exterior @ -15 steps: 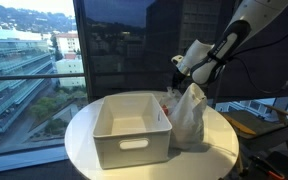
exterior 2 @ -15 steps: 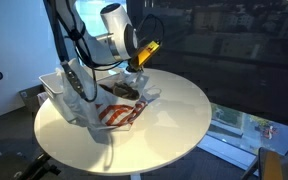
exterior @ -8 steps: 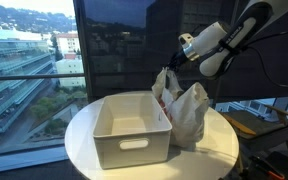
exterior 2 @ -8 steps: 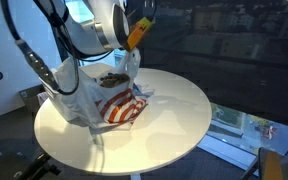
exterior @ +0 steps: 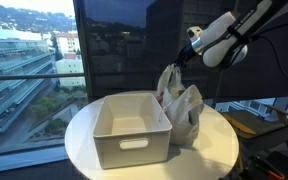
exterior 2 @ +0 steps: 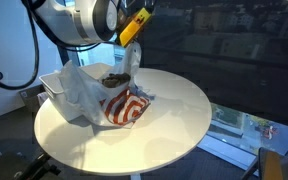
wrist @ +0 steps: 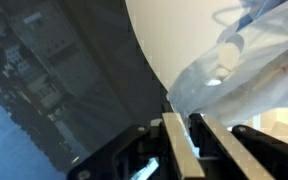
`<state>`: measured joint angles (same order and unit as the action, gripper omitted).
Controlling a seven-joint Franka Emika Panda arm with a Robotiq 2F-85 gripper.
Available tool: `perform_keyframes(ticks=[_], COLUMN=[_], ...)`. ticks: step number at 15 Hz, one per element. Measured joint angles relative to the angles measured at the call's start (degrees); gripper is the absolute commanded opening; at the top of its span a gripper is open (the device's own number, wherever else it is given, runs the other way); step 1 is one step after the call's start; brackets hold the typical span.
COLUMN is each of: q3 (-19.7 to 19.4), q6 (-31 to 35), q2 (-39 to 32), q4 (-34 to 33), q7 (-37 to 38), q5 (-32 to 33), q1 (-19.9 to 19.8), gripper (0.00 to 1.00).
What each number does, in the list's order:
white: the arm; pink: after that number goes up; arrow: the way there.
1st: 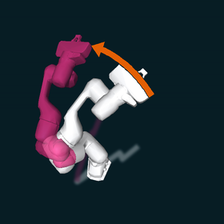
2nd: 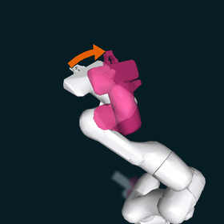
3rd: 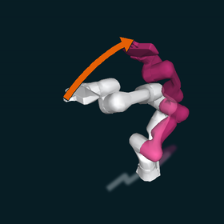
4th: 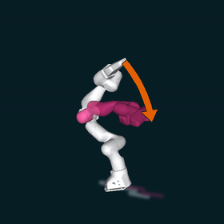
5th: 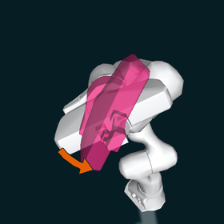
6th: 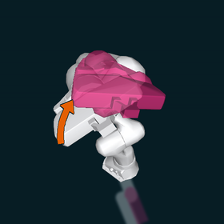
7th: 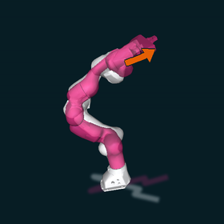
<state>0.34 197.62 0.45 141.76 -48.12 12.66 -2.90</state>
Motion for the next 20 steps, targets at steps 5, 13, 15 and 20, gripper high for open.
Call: perform_keyframes(ticks=[5,13,15,20], q3=[1.3,6.5,6.5,5.8], q6=[-23.1,-62.4,-69.5,-78.0], q2=[6.1,18.4,20.9,22.2], q4=[0.5,1.6,-0.5,-4.8], q7=[-4.0,11.9,13.7,17.3], q5=[-5.7,-3.6,-5.0,-5.2], q1=[-4.4,3.9,7.5,10.6], gripper=[0.91,1.00,1.00,1.00])
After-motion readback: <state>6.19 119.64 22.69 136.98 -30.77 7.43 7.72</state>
